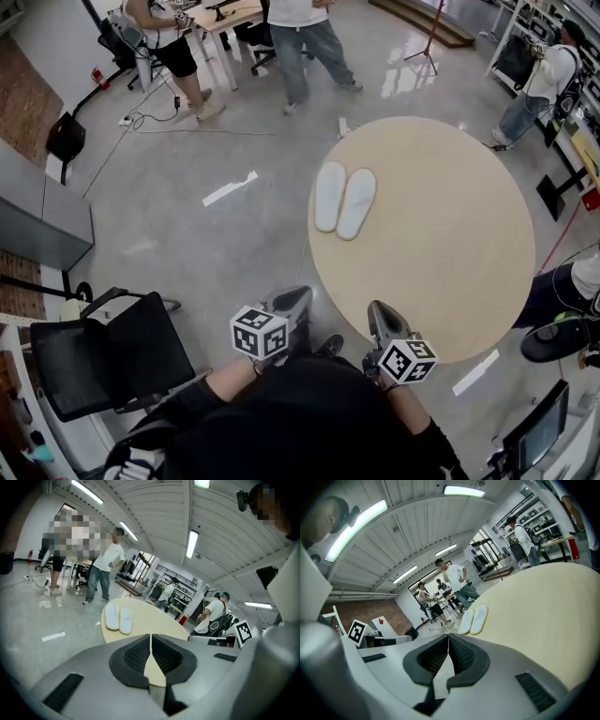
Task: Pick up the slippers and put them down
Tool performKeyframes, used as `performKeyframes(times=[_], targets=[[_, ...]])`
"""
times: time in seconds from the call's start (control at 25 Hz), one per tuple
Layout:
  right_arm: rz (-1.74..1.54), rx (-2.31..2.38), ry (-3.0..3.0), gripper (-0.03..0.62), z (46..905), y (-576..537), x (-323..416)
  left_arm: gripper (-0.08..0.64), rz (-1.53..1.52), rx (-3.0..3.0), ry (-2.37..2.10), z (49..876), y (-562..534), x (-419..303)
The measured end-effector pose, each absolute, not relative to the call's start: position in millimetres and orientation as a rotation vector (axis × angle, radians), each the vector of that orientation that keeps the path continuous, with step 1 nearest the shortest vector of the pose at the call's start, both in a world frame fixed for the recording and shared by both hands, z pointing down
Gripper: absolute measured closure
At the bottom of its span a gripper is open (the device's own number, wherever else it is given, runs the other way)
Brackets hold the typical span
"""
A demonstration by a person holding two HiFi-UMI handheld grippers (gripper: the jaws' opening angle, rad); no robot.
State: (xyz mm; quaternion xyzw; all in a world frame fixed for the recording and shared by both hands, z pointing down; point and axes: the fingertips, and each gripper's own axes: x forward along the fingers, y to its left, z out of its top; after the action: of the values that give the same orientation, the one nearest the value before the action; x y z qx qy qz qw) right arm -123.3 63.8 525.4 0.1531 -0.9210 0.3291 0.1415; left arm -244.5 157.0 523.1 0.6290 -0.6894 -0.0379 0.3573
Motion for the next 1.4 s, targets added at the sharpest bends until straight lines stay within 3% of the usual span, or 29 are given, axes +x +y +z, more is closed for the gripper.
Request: performKeyframes(times=[0.68, 0.72, 0.76, 0.8, 0.88, 1.4], targets=[[0.856, 0.732, -2.612, 0.573, 541, -54, -264, 0.514, -0.053, 1.703, -1.681, 546, 40, -396], [0.848, 0.738, -2.603, 0.560, 543, -62, -276, 0.446, -0.048, 1.700, -1.668, 550, 31, -407], [0.848, 0.741, -2.592, 0.493, 545, -69, -288, 0.395, -0.042, 1.695, -1.652, 555, 23, -416], [0.852, 0.745, -2.579, 0.427, 549, -75, -299, 0.377, -0.034, 1.689, -1.635, 561, 15, -426], [0.859, 0.761, -2.550, 0.389, 558, -86, -317, 0.356, -0.027, 1.677, -1.599, 573, 2, -442], [0.850, 0.776, -2.454, 0.387, 614, -162, -369, 0.353, 0.020, 1.529, -1.610, 640, -85, -498]])
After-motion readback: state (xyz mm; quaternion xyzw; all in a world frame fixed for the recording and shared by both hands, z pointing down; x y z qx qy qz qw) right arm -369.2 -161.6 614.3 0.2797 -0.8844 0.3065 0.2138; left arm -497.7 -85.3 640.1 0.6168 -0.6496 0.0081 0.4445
